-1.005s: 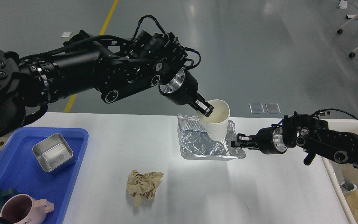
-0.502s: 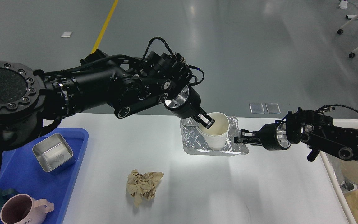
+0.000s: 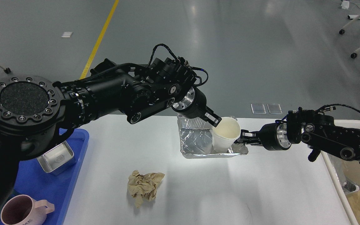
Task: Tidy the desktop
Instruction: 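Lower the paper cup into the foil tray held by the right gripper, then release the cup and raise the left gripper away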
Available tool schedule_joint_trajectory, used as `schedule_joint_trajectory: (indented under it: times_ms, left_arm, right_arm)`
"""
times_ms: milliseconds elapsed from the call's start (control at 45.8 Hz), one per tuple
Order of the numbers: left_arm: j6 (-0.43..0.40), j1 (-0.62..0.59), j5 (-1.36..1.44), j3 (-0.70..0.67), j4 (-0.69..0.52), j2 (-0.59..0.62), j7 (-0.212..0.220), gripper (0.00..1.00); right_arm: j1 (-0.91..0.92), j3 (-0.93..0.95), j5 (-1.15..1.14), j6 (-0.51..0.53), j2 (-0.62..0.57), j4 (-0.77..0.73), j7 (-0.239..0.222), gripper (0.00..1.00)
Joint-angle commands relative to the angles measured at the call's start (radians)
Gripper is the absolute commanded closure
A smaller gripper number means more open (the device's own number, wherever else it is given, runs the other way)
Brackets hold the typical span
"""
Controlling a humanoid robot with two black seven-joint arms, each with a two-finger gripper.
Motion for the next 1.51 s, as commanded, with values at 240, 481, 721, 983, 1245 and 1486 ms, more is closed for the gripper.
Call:
schedule_joint_trajectory:
  times_ms: [240, 481, 721, 983, 1245, 1486]
  left_arm:
    - [0.055, -0.012, -0.003, -0.008, 0.002, -0.001, -0.001, 0.28]
    - [0.066, -0.055, -0.003, -0.006, 0.0, 0.052, -0.018, 0.19]
    - [0.06, -0.098, -0.006, -0.02, -0.011, 0.218, -0.022, 0.19]
    - [0.004, -0.208, -0.017, -0.017, -0.08, 0.531, -0.087, 0.19]
    - [-0.026, -0.259, -0.013, -0.02, -0.187, 0.804, -0.088, 0.19]
    - [-0.046, -0.279, -0.012, -0.02, -0.212, 0.962, -0.094, 0.19]
  right_arm:
    - [0.002, -0.009, 0.0, 0.006, -0.002, 0.003, 0.0, 1.0]
    - [0.004, -0.02, 0.0, 0.006, 0.0, 0.003, 0.0, 1.0]
    - [0.004, -0.021, 0.0, 0.006, -0.002, 0.003, 0.002, 1.0]
    - [0.004, -0.021, 0.0, 0.006, 0.0, 0.0, 0.002, 1.0]
    - [0.004, -0.023, 0.002, 0.006, 0.0, -0.002, 0.002, 1.0]
    - [0.004, -0.023, 0.003, 0.006, 0.0, 0.0, 0.0, 1.0]
